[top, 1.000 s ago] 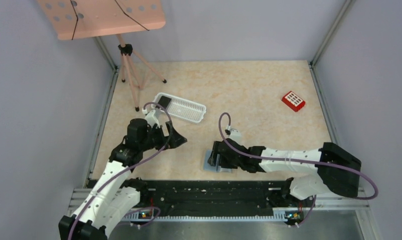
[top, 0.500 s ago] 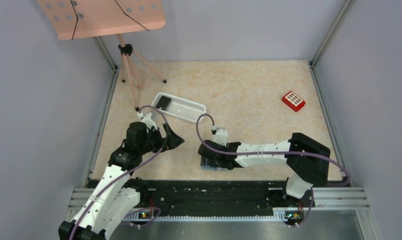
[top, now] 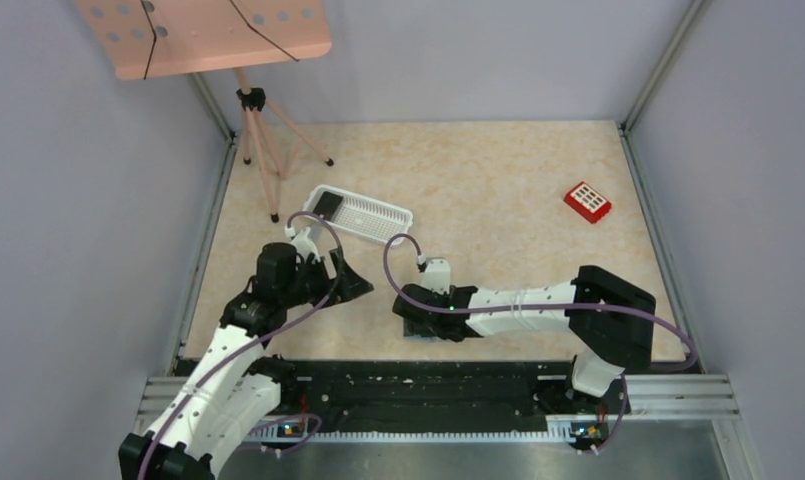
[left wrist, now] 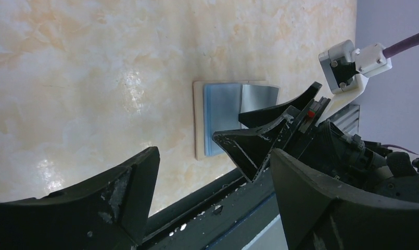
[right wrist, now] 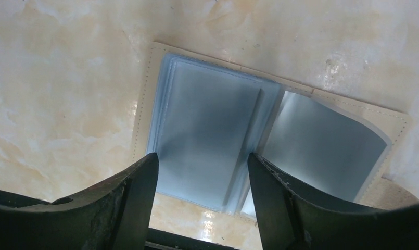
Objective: Take the credit cards out of the card holder
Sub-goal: Remove the credit card from the card holder.
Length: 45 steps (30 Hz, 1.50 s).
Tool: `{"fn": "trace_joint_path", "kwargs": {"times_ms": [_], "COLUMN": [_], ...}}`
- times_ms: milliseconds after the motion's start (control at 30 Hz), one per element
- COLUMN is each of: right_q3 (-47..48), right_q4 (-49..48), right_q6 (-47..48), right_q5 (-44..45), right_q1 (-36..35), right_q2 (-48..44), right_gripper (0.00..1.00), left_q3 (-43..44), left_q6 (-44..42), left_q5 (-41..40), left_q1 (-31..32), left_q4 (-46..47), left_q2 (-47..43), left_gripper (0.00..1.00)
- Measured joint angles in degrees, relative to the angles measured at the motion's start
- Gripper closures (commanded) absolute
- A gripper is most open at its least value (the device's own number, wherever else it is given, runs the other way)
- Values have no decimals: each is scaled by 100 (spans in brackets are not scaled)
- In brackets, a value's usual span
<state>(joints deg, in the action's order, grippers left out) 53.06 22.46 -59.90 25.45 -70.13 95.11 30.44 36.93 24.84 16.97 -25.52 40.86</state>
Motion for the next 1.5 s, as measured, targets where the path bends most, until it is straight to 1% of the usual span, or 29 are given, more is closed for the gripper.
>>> {"fn": "trace_joint_path", "kwargs": {"times_ms": [167,233,500,633,733,967,1133,1267,1400,1500], "right_q3": [68,144,365,337,120,-625,-1311,-1880,-2531,-2929], "right_q4": [4,79,407,317,61,-885,-1781,-2540,-3442,-4052], "right_q6": [39,59,136,138,168,348,466,492,481,483], "right_q5": [13,17,127,197,208,138,-20,-280,-656,-909], "right_q1": [-22,-28,-55,-50,-50,-28,35,181,376,476], "right_q2": [57,114,299,284,144,-330,-748,-1073,-1381,-1530], "right_gripper": [31,32,47,48,48,50,51,55,56,56], "left_q3": [-212,-345,-535,-538,-540,-671,-828,-911,-1016,-1106], "left_q6": [2,20,48,42,42,50,94,179,313,457], "left_q5": [208,234,262,304,385,619,756,857,911,979], "left_q1": [0,0,0,0,0,0,46,118,221,315], "left_q4": [214,271,413,511,577,837,1040,1283,1591,1878], "left_q2": [68,68,68,68,74,304,444,610,767,909], "left_gripper": [17,17,20,23,26,32,36,38,40,45]}}
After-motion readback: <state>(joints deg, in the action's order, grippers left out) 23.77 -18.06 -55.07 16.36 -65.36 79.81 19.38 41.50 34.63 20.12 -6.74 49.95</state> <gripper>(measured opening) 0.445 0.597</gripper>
